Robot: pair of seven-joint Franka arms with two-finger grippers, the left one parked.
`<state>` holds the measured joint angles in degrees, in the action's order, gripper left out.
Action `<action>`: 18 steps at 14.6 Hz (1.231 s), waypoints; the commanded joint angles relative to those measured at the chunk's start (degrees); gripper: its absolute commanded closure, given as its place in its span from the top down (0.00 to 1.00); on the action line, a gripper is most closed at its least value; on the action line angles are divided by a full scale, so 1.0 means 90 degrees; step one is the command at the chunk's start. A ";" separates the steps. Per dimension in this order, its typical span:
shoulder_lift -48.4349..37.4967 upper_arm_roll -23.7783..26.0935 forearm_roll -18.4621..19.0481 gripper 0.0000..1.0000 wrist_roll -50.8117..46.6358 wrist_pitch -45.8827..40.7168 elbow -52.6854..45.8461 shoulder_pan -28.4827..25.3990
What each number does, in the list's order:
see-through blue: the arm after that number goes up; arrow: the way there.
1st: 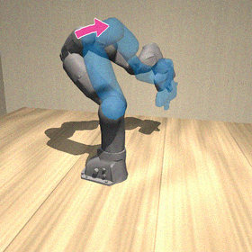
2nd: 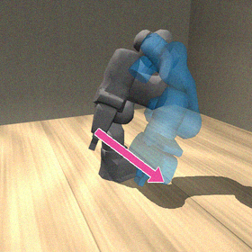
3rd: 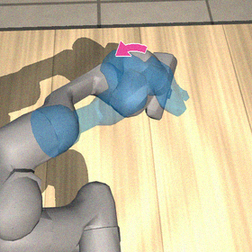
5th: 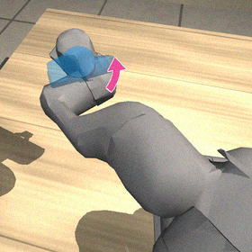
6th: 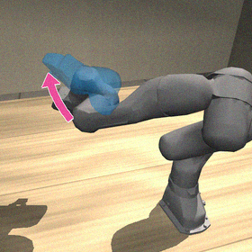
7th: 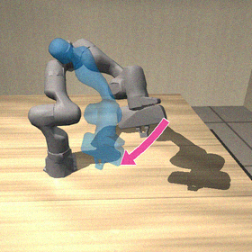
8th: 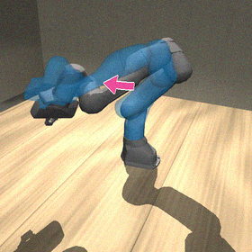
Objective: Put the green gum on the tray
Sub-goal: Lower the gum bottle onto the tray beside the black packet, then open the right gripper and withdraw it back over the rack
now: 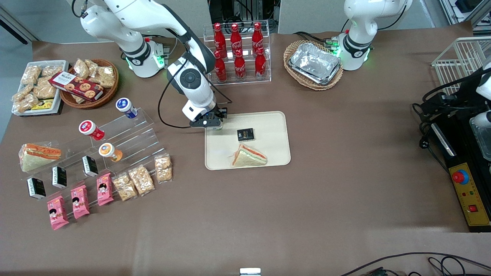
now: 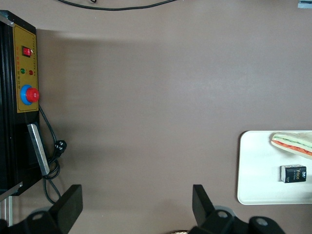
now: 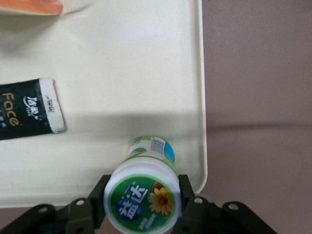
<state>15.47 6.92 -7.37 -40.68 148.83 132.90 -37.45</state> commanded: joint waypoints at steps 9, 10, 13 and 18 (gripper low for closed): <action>-0.0957 -0.0164 0.0134 1.00 0.0076 -0.3003 -0.2192 0.0585; -0.0918 -0.0164 0.0261 1.00 0.0115 -0.3765 -0.2856 0.0742; -0.0898 -0.0154 0.0759 1.00 0.1311 -0.4651 -0.3936 0.1531; -0.1357 -0.0115 0.0789 1.00 0.3440 -0.5149 -0.4171 0.3201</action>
<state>4.66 4.99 -0.90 -19.98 106.63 97.68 -16.07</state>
